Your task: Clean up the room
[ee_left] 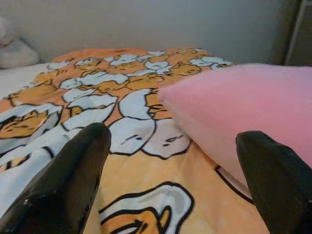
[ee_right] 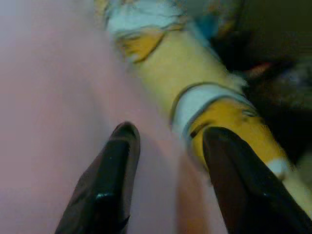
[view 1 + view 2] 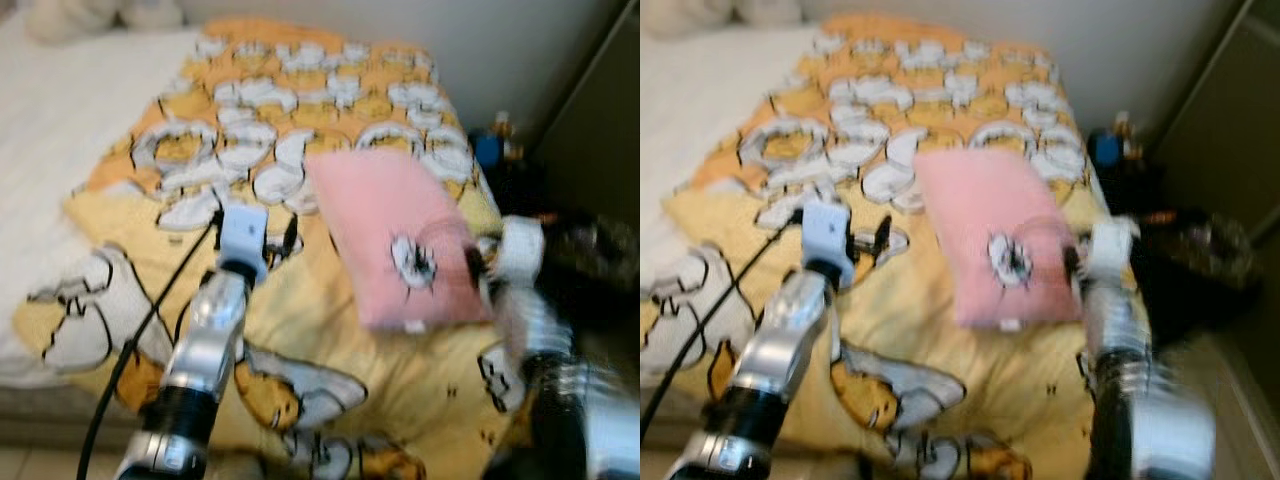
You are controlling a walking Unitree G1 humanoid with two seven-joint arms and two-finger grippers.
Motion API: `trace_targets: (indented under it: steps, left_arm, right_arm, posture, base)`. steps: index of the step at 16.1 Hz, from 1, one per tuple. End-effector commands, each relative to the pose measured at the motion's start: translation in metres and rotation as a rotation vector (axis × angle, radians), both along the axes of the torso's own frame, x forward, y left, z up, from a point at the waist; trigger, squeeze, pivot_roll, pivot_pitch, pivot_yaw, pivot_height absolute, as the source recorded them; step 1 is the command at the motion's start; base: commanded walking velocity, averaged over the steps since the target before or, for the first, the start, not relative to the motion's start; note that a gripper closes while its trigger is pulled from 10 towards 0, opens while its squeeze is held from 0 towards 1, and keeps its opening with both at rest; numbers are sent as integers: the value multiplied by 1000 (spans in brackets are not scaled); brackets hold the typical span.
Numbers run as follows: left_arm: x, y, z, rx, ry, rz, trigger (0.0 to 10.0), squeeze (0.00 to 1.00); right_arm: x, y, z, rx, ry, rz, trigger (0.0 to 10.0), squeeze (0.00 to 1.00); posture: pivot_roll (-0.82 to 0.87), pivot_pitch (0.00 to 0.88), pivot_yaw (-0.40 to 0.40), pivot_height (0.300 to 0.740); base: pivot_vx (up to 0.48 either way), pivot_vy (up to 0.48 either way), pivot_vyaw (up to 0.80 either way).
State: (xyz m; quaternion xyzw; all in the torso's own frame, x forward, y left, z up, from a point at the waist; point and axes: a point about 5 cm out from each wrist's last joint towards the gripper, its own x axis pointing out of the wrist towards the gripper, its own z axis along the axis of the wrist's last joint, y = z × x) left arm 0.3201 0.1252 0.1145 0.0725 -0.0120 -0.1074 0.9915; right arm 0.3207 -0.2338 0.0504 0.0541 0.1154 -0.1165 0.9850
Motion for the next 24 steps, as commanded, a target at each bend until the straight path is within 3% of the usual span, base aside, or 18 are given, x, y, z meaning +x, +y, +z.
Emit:
trace_targets:
  steps: [1,2,4,6,8,9,11,13,15,16,19,21,22,24]
  left_arm:
    - [-2,5,-9,5,37,21,10000,1000]
    - [0,9,-12,-2,48,55,10000,1000]
    - [4,12,-11,-14,41,70,10000,1000]
    - [5,5,-11,-73,50,30,10000,1000]
    - [3,1,-8,-97,34,-27,10000,1000]
    - [4,2,-8,-105,28,-17,10000,0]
    - [5,-1,-9,-112,21,-19,10000,0]
    - [5,-3,-13,-128,47,-14,10000,0]
    - [9,-3,-28,-221,184,11,10000,0]
    - [13,-2,-33,-287,251,27,10000,0]
    - [22,-13,-42,-418,389,-6,10000,0]
    - [33,-23,-37,-495,420,-10,10000,0]
    - [44,-29,-16,-558,369,-41,10000,0]
    - [51,-35,2,-597,324,-86,10000,0]
  right_arm:
    - [0,2,21,-34,-168,-9,10000,1000]
    - [-11,12,20,-62,-222,40,10000,1000]
    - [-19,25,15,-52,-217,72,10000,1000]
    - [-17,25,24,-75,-253,60,10000,1000]
    - [-12,22,36,-190,-256,71,10000,1000]
    - [-11,24,45,-200,-292,96,10000,0]
    - [-9,25,55,-218,-314,111,10000,0]
    - [-9,21,52,-194,-279,115,10000,0]
    - [-5,-7,29,-15,-109,33,10000,0]
    - [-3,-17,23,82,-71,15,10000,0]
    - [3,-25,16,249,-31,12,10000,0]
    - [9,-22,19,280,-29,37,10000,0]
    - [17,-19,27,326,-64,63,10000,0]
    - [21,-14,33,358,-100,95,10000,0]
  posture:
    - [119,0,-47,728]
    - [108,0,-41,728]
    - [96,0,-34,728]
    - [89,0,-31,728]
    - [88,0,-31,728]
    - [85,0,-33,728]
    - [82,0,-35,728]
    - [81,0,-37,728]
    - [74,0,-27,728]
    - [72,0,-20,728]
    - [81,0,-1,728]
    - [87,0,3,728]
    - [83,0,12,728]
    - [82,2,22,728]
  base:
    - [0,0,0]
    - [0,0,0]
    - [0,0,0]
    - [0,0,0]
    - [0,-450,0]
    - [270,-394,0]
    - [274,-392,0]
    - [368,-167,0]
    - [0,0,0]
    - [0,0,0]
    - [0,0,0]
    - [0,0,0]
    - [0,0,0]
    - [0,0,0]
